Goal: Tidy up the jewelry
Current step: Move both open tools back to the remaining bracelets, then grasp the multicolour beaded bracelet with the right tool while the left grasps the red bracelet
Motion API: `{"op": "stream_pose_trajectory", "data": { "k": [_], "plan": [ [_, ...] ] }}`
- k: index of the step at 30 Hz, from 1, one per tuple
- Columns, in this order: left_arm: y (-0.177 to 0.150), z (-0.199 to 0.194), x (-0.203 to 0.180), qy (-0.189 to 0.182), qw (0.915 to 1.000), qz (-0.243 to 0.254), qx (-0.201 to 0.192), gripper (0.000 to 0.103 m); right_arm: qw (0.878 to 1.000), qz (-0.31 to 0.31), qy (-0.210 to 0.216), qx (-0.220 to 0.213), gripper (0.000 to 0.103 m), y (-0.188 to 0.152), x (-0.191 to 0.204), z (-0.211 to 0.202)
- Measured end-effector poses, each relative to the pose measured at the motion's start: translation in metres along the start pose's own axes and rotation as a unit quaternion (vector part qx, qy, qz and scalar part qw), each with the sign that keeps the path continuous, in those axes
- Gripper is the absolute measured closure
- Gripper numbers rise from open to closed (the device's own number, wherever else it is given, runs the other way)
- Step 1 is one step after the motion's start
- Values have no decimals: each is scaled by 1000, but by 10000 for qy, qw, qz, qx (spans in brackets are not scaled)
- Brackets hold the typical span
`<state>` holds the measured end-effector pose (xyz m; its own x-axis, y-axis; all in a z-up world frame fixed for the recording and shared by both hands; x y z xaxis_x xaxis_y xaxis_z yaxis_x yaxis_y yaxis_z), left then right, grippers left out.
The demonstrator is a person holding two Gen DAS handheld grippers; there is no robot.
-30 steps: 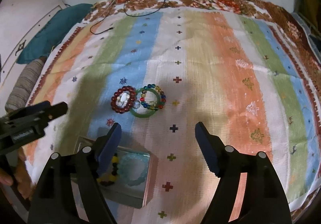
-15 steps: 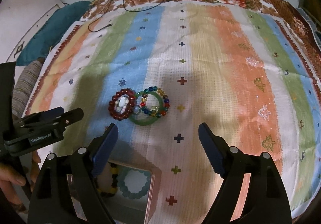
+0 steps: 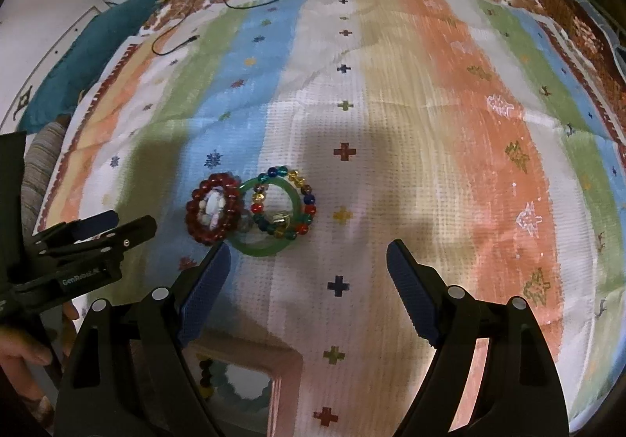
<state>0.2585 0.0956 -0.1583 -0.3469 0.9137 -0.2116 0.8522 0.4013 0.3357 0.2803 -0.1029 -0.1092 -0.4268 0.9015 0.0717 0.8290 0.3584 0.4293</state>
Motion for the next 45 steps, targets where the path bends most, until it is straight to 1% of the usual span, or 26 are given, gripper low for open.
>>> {"op": "stream_pose_trajectory", "data": {
  "k": [7, 10, 15, 20, 25, 29, 30, 31, 32, 36, 39, 40, 42, 45],
  "plan": [
    [4, 15, 3, -86, 9999, -45, 140, 28, 9999, -60, -78, 137, 21, 3, -2, 18],
    [5, 21, 3, -27, 9999, 23, 167, 28, 9997, -93, -123, 179, 21, 4, -2, 24],
    [9, 29, 3, -48, 9998, 25, 206, 28, 9994, -151, -171, 272, 21, 7, -2, 35],
    [10, 36, 1, -18, 9996, 132, 235, 28, 9992, -157, -214, 301, 21, 11, -4, 42],
    [10, 43, 2, 86, 9994, 230, 237, 28, 9990, -157, -264, 318, 21, 14, -5, 47],
    [11, 45, 1, 116, 9993, 275, 209, 25, 9987, -151, -302, 371, 21, 15, -7, 53],
    [10, 45, 1, 139, 9992, 307, 192, 25, 9987, -153, -309, 380, 22, 15, -7, 54],
    [10, 45, 0, 151, 9992, 326, 182, 25, 9985, -155, -320, 405, 28, 15, -8, 56],
    [10, 45, 1, 156, 9992, 339, 175, 25, 9984, -150, -323, 436, 30, 14, -9, 58],
    [10, 45, 3, 120, 9992, 332, 173, 25, 9981, -144, -345, 494, 35, 14, -11, 64],
    [9, 45, 2, 118, 9991, 363, 169, 28, 9980, -142, -356, 511, 41, 14, -13, 68],
    [9, 46, 2, 126, 9991, 370, 174, 28, 9980, -143, -346, 507, 41, 14, -13, 68],
    [8, 45, 2, 116, 9991, 373, 191, 33, 9981, -152, -328, 500, 42, 15, -13, 69],
    [7, 44, 0, 144, 9989, 395, 216, 37, 9979, -199, -337, 512, 44, 15, -13, 70]
  ]
}}
Point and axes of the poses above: each gripper's, at about its wrist camera, not at the fingertips, and z roughly the way its jaws point, x to its left, y to its top, the point moved 3 cm from there along z, roughly the way its jaws point, and after that the axes turned 9 degrees about -z, right-handed, at the moved point
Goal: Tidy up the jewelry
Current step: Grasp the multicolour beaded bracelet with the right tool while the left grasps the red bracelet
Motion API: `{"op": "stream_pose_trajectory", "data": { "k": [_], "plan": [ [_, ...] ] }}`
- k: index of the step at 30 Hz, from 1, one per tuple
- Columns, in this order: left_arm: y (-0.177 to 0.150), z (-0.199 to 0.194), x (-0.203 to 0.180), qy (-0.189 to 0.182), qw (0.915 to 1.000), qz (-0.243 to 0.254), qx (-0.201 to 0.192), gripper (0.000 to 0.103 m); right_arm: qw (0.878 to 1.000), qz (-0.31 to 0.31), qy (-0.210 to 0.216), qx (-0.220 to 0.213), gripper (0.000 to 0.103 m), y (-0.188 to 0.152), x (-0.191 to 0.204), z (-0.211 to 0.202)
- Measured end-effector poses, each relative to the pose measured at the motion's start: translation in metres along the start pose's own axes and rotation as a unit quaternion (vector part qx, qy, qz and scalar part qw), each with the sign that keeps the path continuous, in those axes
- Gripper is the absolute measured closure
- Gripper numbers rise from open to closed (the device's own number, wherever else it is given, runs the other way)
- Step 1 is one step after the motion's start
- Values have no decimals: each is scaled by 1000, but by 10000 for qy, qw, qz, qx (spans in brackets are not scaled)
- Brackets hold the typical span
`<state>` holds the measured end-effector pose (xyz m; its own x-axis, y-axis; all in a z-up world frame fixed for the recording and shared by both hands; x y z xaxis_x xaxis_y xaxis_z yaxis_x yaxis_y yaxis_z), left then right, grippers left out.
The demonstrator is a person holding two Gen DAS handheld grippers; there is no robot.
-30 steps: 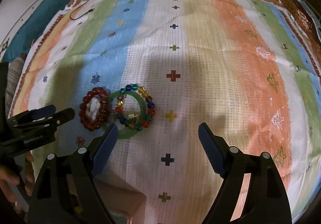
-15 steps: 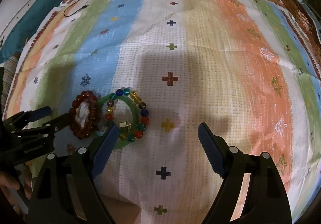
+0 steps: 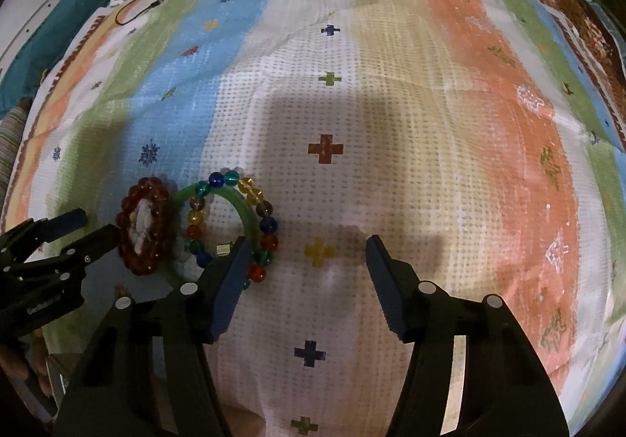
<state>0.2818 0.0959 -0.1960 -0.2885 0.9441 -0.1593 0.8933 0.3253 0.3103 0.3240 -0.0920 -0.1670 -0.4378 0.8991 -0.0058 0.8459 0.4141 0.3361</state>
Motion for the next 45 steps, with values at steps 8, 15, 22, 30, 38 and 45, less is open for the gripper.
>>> {"op": "stream_pose_trajectory", "data": {
  "k": [8, 15, 22, 30, 38, 45],
  "plan": [
    [-2, 3, -10, 161, 9996, 218, -73, 38, 9999, -139, -34, -82, 56, 2, 6, 1],
    [3, 3, -7, -11, 9998, 197, -42, 45, 9985, -395, -370, -3, 86, -2, 8, 7],
    [2, 3, -15, -94, 9997, 208, -12, 63, 9984, -407, -392, -18, 92, -1, 9, 7],
    [6, 9, -17, -160, 9993, 347, -16, 63, 9985, -395, -376, -11, 92, -2, 9, 7],
    [3, 11, -27, 168, 9970, 736, -156, 89, 9986, -407, -349, -7, 92, -2, 7, 7],
    [3, -2, -13, 36, 9990, 431, -104, 90, 9988, -411, -276, 7, 93, 0, 7, 4]
  ]
}}
Point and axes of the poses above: each gripper's, at about its wrist camera, not at the fingertips, and z roughly the way its jaws point, x to its left, y to its top, the point moved 3 cm from there along z, roughly the way its jaws point, and after that the axes turned 9 degrees about -z, right-handed, at the moved point
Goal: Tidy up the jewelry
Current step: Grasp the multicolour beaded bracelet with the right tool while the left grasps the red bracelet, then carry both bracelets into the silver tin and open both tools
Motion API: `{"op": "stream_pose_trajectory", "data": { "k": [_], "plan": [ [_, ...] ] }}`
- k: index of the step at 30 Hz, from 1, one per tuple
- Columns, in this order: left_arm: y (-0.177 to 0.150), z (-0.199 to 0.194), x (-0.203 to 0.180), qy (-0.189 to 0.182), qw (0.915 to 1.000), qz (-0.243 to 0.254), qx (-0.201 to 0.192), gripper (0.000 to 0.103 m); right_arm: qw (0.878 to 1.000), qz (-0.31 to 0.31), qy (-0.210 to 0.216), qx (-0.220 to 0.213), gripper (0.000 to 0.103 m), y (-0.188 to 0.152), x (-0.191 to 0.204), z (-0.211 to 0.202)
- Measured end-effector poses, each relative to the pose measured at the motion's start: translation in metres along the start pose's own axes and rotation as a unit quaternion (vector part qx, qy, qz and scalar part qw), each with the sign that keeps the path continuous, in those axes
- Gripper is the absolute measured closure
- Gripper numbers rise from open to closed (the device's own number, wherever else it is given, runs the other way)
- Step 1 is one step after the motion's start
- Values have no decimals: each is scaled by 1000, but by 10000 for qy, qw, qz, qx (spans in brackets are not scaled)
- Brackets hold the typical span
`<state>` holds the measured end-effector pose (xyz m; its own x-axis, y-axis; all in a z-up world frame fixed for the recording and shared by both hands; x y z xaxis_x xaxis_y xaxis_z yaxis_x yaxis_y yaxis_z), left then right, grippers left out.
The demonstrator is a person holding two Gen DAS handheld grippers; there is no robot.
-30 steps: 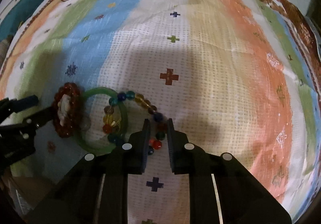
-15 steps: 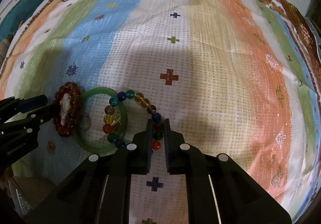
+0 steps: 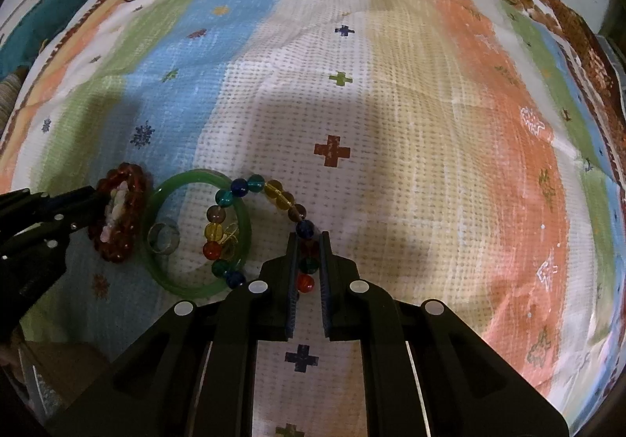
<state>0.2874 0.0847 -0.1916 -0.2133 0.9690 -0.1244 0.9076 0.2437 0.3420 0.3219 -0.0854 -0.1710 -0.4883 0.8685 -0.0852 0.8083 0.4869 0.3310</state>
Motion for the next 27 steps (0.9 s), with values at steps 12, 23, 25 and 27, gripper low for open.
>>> {"op": "stream_pose_trajectory", "data": {
  "k": [12, 23, 25, 27],
  "plan": [
    [-1, -40, 19, 15, 9995, -259, -180, 90, 9996, 94, 99, -228, 93, -4, -3, -31],
    [3, -86, 18, -202, 9971, -490, -543, 90, 9983, 60, 219, -544, 93, -12, 7, -71],
    [2, -96, 16, -292, 9965, -514, -597, 90, 9978, 33, 218, -623, 93, -12, 9, -79],
    [1, -103, 13, -318, 9959, -517, -663, 90, 9972, 19, 207, -716, 93, -12, 11, -88]
  ]
}}
Point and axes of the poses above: each gripper's, at about its wrist camera, not at the fingertips, and z roughly the way its jaws point, x to its left, y to its top, the point moved 3 cm from there along z, roughly the way its jaws point, and after that the axes turned 9 degrees about -z, right-handed, at the moved point
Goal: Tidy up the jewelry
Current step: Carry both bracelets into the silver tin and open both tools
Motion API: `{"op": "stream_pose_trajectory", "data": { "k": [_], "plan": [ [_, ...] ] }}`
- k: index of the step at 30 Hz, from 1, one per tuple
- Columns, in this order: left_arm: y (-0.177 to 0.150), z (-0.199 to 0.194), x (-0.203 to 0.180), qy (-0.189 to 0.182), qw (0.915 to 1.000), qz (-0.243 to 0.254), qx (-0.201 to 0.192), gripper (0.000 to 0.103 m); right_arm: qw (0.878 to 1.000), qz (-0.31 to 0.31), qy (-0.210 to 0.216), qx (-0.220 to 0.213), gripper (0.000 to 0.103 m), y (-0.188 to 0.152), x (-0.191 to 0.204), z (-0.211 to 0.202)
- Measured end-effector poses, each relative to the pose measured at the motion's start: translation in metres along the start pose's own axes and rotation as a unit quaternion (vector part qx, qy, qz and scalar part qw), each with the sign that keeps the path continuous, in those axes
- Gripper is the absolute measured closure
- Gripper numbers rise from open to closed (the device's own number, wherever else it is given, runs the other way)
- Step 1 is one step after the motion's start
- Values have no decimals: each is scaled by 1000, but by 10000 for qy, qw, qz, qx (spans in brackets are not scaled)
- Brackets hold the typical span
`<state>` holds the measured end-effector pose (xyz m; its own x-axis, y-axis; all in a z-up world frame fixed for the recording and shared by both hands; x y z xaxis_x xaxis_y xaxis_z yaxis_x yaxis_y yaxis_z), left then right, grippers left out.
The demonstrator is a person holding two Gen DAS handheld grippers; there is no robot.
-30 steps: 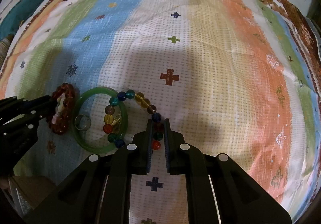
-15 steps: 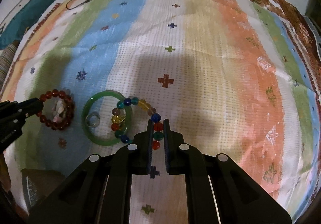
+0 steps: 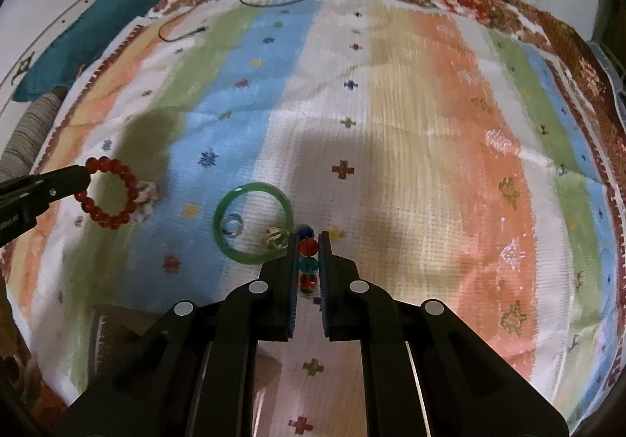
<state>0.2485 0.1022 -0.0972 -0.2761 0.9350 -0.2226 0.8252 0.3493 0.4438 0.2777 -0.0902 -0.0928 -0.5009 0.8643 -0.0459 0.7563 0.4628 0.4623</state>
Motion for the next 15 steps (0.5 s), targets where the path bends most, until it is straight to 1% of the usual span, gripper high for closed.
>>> {"op": "stream_pose_trajectory", "data": {
  "k": [4, 15],
  "plan": [
    [-5, -10, -8, -18, 9999, 103, -70, 90, 9999, -22, -18, -127, 93, -1, 3, -14],
    [-18, -33, -22, -61, 9993, 295, -214, 90, 9996, -65, 50, -266, 93, -10, 10, -34]
  ]
}}
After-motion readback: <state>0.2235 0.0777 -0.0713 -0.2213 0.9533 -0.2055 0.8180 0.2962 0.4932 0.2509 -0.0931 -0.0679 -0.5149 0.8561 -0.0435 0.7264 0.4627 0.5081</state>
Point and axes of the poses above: each gripper's, at about its wrist camera, not at the fingertips, and z roughly the way its jaws point, x to its left, y to its top, the point moved 3 cm from there along z, roughly the way its jaws point, and after that the axes turned 9 degrees about -z, right-handed, at the moved point
